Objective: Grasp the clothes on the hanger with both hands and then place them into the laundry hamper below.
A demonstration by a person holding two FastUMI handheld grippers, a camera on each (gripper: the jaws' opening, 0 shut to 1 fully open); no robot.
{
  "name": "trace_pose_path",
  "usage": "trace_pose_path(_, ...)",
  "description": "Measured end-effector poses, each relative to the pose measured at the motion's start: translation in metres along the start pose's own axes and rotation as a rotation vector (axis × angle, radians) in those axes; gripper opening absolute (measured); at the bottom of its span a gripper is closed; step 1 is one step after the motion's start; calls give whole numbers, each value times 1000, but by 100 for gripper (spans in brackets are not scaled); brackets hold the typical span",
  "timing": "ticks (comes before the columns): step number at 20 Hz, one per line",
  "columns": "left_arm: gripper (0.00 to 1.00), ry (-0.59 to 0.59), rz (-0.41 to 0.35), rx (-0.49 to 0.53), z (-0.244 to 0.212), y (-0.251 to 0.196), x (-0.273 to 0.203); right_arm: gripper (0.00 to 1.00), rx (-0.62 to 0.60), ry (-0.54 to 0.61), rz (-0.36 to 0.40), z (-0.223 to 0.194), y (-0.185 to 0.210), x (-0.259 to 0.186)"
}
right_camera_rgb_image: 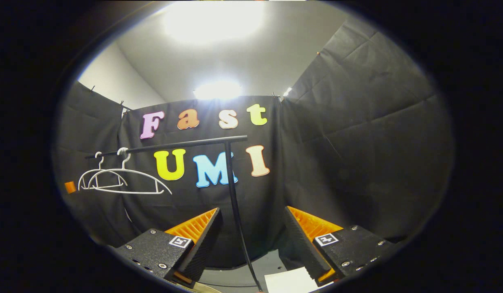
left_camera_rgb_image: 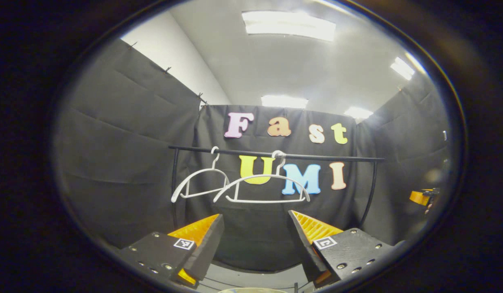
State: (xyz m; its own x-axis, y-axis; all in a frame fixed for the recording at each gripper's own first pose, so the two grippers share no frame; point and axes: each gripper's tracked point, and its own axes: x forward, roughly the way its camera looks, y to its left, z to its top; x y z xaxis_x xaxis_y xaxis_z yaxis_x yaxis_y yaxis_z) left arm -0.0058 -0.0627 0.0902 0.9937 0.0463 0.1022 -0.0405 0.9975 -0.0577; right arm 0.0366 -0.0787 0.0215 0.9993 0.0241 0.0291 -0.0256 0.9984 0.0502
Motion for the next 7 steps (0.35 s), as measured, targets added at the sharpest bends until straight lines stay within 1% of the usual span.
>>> trace_pose_path(1,89,4,-7,3,-5,6,1,94,-7,-4,2,1,8,0)
trace_pose_path(2,94,10,-12,7,-9,11,1,91,-12,-2,5,0,18,0)
trace_pose_path(3,89,13,-16,15,-12,17,1,94,-13,1,10,0,28,0)
trace_pose_path(5,89,10,-21,24,-16,31,2,94,-7,-11,10,5,43,-3)
trace_pose_path(7,94,21,-32,16,-22,41,3,94,-2,-27,0,12,53,-9)
